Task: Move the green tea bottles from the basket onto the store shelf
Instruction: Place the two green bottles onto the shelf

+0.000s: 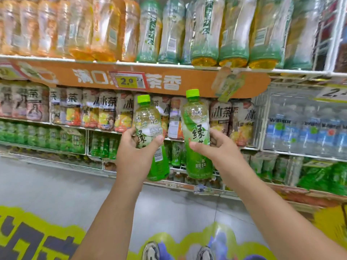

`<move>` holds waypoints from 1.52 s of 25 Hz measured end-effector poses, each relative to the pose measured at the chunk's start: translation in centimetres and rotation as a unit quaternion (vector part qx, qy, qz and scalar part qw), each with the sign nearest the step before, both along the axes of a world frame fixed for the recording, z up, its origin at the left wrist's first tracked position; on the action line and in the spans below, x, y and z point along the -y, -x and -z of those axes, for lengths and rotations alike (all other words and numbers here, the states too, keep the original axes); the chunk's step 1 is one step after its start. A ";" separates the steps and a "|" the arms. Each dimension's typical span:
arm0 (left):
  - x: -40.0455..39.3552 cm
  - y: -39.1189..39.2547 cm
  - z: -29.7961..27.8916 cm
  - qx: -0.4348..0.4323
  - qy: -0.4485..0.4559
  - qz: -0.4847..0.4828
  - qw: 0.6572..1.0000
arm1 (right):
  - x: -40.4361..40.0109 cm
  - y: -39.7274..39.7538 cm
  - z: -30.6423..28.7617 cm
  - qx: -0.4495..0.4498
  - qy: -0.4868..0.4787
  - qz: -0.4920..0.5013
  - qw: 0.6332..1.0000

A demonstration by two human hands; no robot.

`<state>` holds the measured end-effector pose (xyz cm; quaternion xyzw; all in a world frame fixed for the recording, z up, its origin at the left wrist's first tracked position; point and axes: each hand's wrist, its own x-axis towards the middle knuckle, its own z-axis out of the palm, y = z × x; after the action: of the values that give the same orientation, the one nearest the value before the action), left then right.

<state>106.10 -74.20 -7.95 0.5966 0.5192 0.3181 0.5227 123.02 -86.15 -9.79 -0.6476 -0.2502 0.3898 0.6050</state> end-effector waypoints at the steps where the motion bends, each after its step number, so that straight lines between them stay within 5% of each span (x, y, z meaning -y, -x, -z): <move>1: -0.4 -0.3 1.3 0.005 0.010 0.008 1.000 | -0.2 0.2 1.3 -0.009 0.011 0.005 1.000; 16: -5.3 -1.1 22.3 -0.066 0.113 0.101 0.986 | -2.8 3.8 20.0 -0.082 0.077 0.153 0.982; 30: -8.9 -7.7 40.5 -0.095 0.081 0.115 0.985 | -4.5 0.7 38.0 -0.101 0.127 0.170 0.972; 38: -11.6 -15.0 46.1 -0.126 0.019 0.120 0.985 | -8.7 -6.1 44.7 -0.065 0.141 0.185 0.970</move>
<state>121.15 -62.56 -54.04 0.6800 0.5117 0.1656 0.4983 129.08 -77.44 -54.44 -0.7345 -0.0286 0.3442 0.5842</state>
